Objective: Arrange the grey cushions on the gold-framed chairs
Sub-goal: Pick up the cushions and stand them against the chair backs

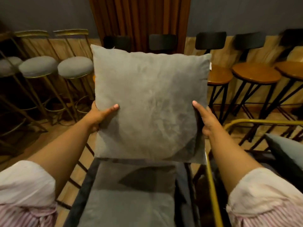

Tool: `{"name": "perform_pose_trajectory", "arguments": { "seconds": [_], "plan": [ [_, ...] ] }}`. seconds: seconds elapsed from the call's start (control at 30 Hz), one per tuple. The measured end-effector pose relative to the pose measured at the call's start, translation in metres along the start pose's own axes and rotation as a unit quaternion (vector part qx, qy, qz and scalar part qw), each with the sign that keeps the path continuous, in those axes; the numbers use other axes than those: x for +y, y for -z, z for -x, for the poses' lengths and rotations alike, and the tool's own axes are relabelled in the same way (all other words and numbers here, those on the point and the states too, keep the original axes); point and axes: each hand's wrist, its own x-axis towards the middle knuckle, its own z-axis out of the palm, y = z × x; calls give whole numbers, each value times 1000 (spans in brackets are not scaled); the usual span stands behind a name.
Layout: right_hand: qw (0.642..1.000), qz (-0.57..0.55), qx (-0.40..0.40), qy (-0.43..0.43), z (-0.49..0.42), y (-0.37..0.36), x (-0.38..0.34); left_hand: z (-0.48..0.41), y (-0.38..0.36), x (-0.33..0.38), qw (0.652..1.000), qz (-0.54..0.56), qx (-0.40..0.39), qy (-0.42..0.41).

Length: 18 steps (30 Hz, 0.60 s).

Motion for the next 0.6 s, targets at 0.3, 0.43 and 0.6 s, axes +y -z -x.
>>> {"name": "perform_pose_trajectory", "arguments": {
  "seconds": [0.3, 0.43, 0.6],
  "plan": [
    [998, 54, 18, -5, -54, -58, 109, -103, 37, -102, 998, 12, 21, 58],
    [998, 49, 36, 17, -67, -55, 153, -123, 30, -156, 999, 15, 26, 42],
    [997, 46, 60, 12, -72, -50, 195, -133, 30, -204, 998, 23, 34, 53]
  ]
}}
